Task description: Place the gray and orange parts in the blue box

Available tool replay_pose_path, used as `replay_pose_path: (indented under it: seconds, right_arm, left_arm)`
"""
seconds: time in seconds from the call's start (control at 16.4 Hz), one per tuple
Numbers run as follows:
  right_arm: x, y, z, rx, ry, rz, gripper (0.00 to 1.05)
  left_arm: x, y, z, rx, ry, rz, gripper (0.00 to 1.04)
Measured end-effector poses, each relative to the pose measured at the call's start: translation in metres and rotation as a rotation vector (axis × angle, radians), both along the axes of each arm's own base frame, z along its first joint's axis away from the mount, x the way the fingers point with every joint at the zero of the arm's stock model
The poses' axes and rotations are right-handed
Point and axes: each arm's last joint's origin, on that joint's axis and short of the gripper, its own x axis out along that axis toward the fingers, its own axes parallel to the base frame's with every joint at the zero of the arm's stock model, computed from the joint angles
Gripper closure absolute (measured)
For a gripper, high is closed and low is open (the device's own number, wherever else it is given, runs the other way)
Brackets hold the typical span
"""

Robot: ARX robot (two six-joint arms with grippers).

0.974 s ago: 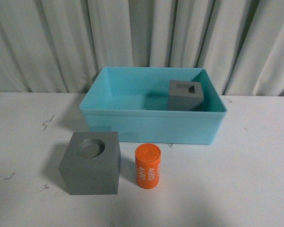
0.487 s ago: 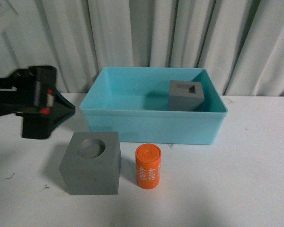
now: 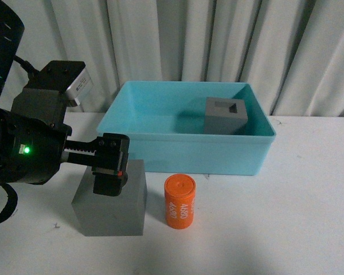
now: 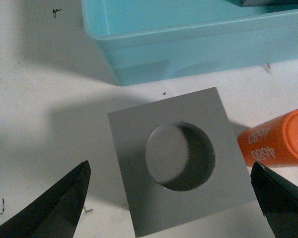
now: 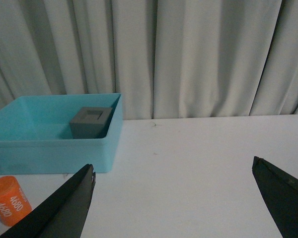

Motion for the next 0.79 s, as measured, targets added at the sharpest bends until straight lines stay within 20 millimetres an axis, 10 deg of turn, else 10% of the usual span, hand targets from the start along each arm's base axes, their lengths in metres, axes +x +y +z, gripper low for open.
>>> replay_pose_path:
  seconds: [0.79]
  right_arm:
    - [0.000, 0.000, 0.000, 0.000, 0.000, 0.000, 0.06]
  left_arm:
    - [0.025, 0.013, -0.037, 0.024, 0.059, 0.062, 0.07]
